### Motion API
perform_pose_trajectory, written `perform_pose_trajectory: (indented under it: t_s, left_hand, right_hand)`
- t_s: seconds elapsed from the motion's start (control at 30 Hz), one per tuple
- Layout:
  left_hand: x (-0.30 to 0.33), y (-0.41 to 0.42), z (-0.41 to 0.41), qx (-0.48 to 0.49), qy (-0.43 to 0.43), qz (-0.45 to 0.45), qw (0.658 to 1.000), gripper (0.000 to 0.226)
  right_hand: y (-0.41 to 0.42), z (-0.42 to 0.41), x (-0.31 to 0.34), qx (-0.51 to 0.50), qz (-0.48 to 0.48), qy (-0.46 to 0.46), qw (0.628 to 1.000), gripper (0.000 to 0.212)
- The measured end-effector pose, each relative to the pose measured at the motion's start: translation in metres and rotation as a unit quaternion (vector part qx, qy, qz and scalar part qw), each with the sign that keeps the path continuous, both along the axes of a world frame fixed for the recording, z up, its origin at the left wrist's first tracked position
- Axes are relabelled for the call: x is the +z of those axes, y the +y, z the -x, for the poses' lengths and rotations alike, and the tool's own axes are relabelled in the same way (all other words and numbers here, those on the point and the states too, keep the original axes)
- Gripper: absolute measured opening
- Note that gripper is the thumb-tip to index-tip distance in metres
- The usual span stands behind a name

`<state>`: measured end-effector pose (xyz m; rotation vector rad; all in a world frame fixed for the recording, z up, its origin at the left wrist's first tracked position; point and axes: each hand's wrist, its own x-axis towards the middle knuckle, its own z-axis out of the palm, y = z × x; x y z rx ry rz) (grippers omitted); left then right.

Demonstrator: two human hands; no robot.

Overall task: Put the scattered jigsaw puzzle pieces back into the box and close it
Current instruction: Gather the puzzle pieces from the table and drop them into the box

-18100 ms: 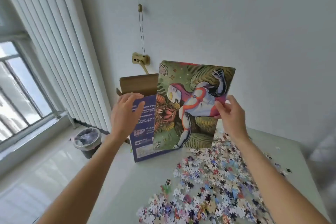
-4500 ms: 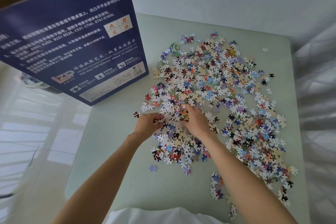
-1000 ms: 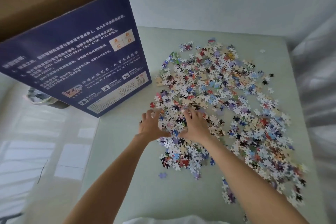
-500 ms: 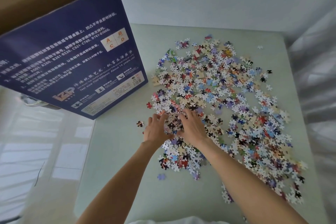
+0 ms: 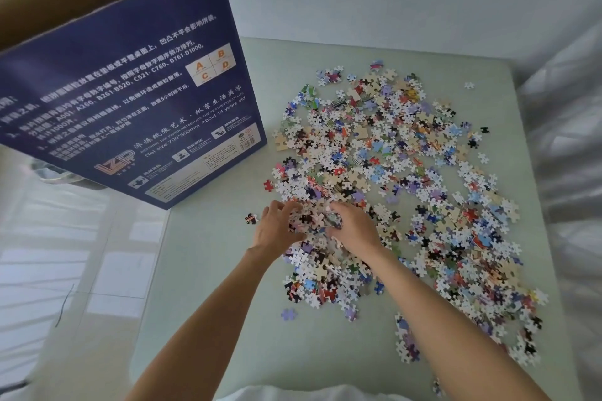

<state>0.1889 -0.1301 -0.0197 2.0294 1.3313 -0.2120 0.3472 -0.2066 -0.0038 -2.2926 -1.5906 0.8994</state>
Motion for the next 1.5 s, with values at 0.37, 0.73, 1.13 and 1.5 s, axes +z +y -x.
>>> perform_pose_trajectory:
  t_s: [0.37,0.73,1.13,1.5]
  left_hand:
    - [0.002,-0.004,0.0,0.004,0.016,-0.014,1.0,0.066]
    - [0.001,-0.021,-0.024,0.022,0.022,0.001,1.0,0.078]
    - [0.013,-0.011,-0.002,0.053,-0.081,-0.049,0.994,0.04]
    - [0.048,-0.009,0.017,0.069,-0.137,-0.093,0.984,0.035]
  right_hand:
    - [-0.029,-0.022,0.0,-0.123,-0.013,0.034,0.992,0.05]
    - [-0.033,0.004,-0.014,-0.047,0.056,-0.056,0.996,0.073]
    - [-0.028,0.001,-0.002,-0.092,-0.008,0.006,0.996,0.043]
    - [-0.036,-0.009,0.017,-0.09,-0.077,-0.026,0.993,0.036]
